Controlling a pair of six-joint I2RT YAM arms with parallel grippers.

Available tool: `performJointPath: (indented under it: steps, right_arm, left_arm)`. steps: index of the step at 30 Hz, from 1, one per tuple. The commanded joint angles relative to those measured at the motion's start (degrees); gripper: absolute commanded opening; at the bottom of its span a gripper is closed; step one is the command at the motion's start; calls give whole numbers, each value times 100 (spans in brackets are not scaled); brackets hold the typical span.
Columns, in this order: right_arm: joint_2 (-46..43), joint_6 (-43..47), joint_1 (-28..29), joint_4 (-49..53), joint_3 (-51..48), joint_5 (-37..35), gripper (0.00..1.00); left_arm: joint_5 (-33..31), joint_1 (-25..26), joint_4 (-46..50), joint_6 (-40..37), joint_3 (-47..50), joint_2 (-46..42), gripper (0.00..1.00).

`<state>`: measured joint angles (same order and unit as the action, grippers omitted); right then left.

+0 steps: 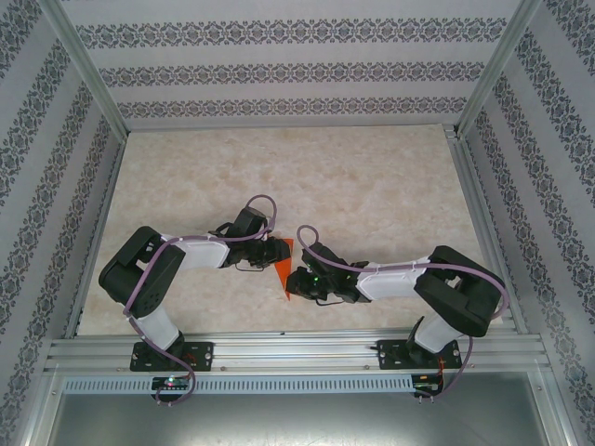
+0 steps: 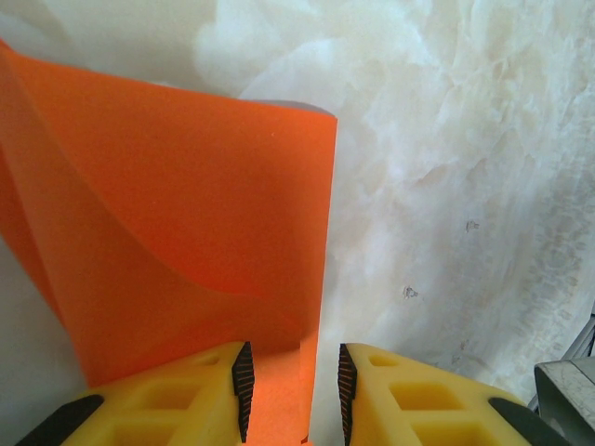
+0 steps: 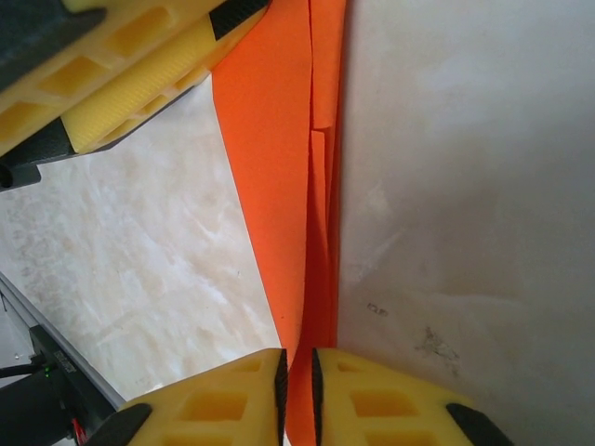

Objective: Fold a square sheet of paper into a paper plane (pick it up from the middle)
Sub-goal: Fold the wing for the fifth time at the center of the table.

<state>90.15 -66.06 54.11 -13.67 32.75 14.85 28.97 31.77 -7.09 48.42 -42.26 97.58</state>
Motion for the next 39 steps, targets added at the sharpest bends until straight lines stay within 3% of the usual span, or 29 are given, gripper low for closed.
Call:
performJointPath:
  steps: [1,11,14,22,29,35,39]
  right_arm:
    - [126,-68,-14,-119,110,43,15]
    - [-555,-189,-14,131,-199,-511,17]
    - [-693,-279,-10,33,-320,-580,22]
    - [-136,-328,12,-267,-8,-274,27]
    - [227,-444,20,-753,-58,-145,9]
    - [205,-444,79,-592,-215,-178,3]
    - [300,-296,282,-56,-115,-220,5]
  left_arm:
    - [-190,-17,565,-15,100,318,35]
    - [-200,-21,610,-35,94,323,35]
    - [-210,-21,613,-37,95,316,35]
    - [-195,-17,601,-35,77,345,35]
    - [-182,-22,622,-57,69,349,35]
    - [-186,-22,593,-24,86,367,35]
    - [-216,-22,626,-17,74,367,35]
